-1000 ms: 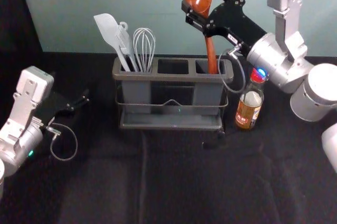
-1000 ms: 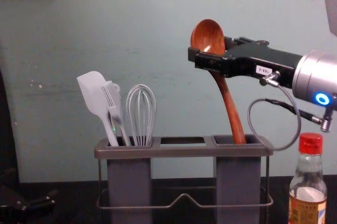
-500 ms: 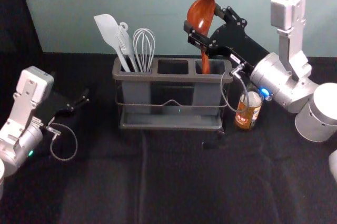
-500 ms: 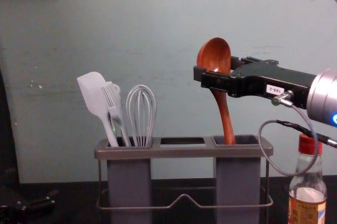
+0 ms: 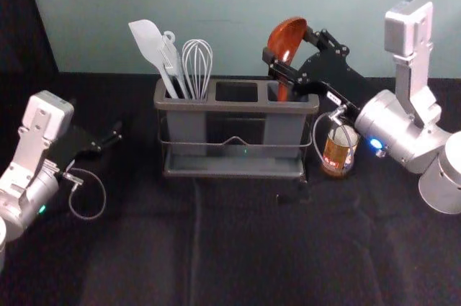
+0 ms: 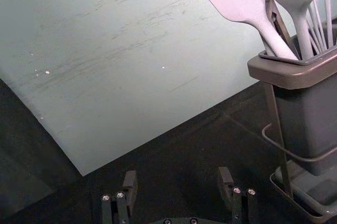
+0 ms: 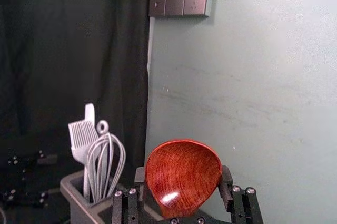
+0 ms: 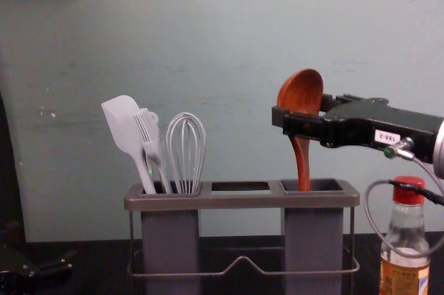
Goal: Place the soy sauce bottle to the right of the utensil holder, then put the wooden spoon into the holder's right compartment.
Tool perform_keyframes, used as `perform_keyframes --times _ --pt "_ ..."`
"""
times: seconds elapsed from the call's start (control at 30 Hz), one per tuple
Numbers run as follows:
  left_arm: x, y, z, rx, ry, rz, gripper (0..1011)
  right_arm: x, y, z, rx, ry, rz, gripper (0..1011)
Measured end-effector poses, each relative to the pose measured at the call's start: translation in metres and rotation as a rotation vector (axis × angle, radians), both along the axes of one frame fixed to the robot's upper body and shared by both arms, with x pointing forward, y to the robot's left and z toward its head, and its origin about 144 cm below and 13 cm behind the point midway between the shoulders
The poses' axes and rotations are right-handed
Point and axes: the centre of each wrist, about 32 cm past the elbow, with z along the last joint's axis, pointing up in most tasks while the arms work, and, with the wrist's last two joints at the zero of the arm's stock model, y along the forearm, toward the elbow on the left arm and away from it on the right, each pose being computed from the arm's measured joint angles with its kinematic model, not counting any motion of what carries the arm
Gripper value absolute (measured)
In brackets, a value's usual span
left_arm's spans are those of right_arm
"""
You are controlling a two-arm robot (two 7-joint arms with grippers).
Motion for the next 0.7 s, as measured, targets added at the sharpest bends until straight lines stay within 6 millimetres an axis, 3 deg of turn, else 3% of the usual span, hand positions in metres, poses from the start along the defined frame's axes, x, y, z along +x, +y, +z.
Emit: perform_keyframes --times 0.7 --pt "0.000 0.000 0.000 0.000 0.000 0.000 1005 -0.002 -0.004 -0.014 -0.010 0.043 -0.006 833"
